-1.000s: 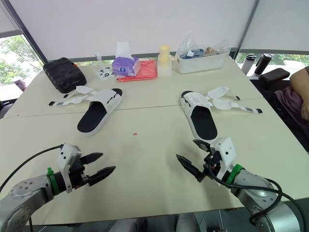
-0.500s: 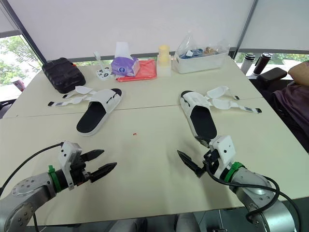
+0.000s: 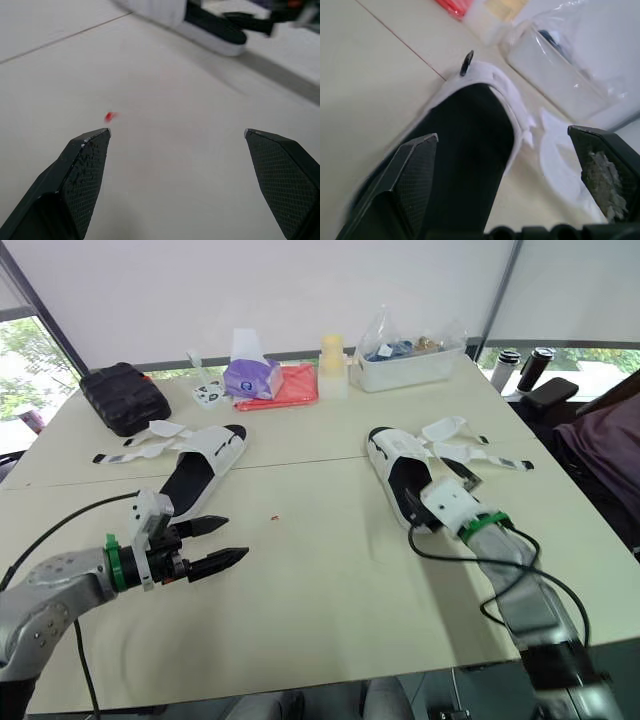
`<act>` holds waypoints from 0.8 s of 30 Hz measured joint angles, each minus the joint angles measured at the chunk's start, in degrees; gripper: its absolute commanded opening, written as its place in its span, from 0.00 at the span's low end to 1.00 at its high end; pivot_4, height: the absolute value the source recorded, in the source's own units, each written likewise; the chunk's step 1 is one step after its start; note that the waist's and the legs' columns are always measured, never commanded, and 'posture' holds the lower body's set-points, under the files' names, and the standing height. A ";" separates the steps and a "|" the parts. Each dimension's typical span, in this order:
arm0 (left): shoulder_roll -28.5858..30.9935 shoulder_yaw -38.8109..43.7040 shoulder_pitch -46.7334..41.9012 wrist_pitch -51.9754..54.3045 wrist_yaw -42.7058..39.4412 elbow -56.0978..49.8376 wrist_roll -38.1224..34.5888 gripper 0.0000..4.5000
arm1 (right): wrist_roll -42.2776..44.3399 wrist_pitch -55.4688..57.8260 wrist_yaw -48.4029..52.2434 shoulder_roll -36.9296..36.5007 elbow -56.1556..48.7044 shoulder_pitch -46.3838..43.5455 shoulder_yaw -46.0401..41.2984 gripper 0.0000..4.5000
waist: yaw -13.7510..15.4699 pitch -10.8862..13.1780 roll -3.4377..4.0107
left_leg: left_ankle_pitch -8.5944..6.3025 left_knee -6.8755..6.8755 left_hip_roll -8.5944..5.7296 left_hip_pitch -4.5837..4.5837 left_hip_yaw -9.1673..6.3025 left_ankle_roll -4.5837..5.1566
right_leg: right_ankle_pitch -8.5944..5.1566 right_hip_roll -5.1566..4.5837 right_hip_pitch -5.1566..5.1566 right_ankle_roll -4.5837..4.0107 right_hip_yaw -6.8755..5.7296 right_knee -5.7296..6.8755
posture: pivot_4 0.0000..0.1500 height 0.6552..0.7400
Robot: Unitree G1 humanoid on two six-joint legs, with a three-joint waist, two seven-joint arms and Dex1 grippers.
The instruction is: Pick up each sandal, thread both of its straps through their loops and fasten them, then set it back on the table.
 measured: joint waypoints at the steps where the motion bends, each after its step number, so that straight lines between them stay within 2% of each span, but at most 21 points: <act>1: 0.17 -0.48 -0.40 0.65 -0.06 -0.09 -0.59 0.99 | -2.27 -2.33 -0.81 0.14 5.23 -3.35 2.16 1.00 | -0.42 0.01 -0.01 | -0.01 -0.01 0.00 0.00 0.02 0.03 | 0.01 0.01 -0.03 -0.01 0.09 0.00 | 1.00 1.00; 6: 0.22 -0.47 -1.08 1.89 1.14 -1.48 -1.86 0.99 | -13.59 -13.42 -8.22 0.68 25.89 -18.08 10.33 1.00 | -0.89 0.02 -0.05 | -0.06 -0.02 -0.02 0.00 0.27 0.11 | 0.17 0.06 -0.14 -0.02 0.32 -0.08 | 1.00 1.00; 12: -0.76 -0.73 3.44 1.64 3.34 -3.68 -1.75 0.99 | -24.87 -20.32 -20.40 5.49 51.75 -36.02 19.14 1.00 | -0.95 0.05 -0.10 | -0.06 -0.02 0.23 -0.08 0.52 0.09 | 0.31 0.31 -0.34 -0.18 0.57 -0.07 | 1.00 1.00; 13: -1.31 -0.81 4.07 1.54 4.05 -3.92 -1.70 1.00 | -26.66 -20.94 -21.70 6.92 55.89 -38.95 20.99 0.88 | -0.96 0.05 -0.10 | -0.06 -0.02 0.27 -0.14 0.57 0.09 | 0.34 0.33 -0.45 -0.22 0.58 -0.07 | 1.00 1.00; 15: -1.99 -0.87 4.35 1.48 4.82 -4.44 -1.71 1.00 | -28.97 -21.54 -23.10 8.14 59.91 -41.82 23.34 0.72 | -0.82 0.03 -0.15 | -0.04 0.01 0.32 -0.38 0.60 0.06 | 0.39 0.37 -0.66 -0.28 0.58 -0.06 | 1.00 1.00; 17: -2.25 -0.78 4.89 1.45 5.82 -4.98 -1.70 1.00 | -30.81 -22.24 -24.46 8.88 63.32 -43.40 25.30 0.49 | -0.80 0.03 -0.15 | -0.04 0.04 0.32 -0.48 0.60 0.05 | 0.45 0.39 -0.77 -0.37 0.59 -0.07 | 1.00 1.00; 21: -3.21 -0.77 6.72 1.33 6.98 -5.72 -1.71 1.00 | -32.69 -23.84 -26.31 9.05 66.13 -45.38 27.47 0.06 | -0.96 0.02 -0.16 | -0.04 0.04 0.36 -0.46 0.73 0.05 | 0.50 0.44 -0.81 -0.35 0.69 -0.06 | 1.00 1.00; 22: -3.41 -0.77 6.79 1.29 7.27 -5.97 -1.70 1.00 | -32.72 -24.15 -26.31 9.05 66.57 -45.77 27.63 0.01 | -0.98 -0.01 -0.21 | -0.03 0.04 0.43 -0.44 0.75 0.04 | 0.56 0.52 -0.80 -0.37 0.73 -0.08 | 1.00 1.00; 24: -3.87 -0.77 6.78 1.15 7.73 -6.38 -1.71 1.00 | -32.84 -24.39 -26.36 9.09 67.03 -46.20 28.02 0.01 | -0.88 -0.03 -0.24 | 0.01 0.08 0.46 -0.43 0.80 -0.03 | 0.69 0.58 -0.79 -0.37 0.80 -0.09 | 1.00 1.00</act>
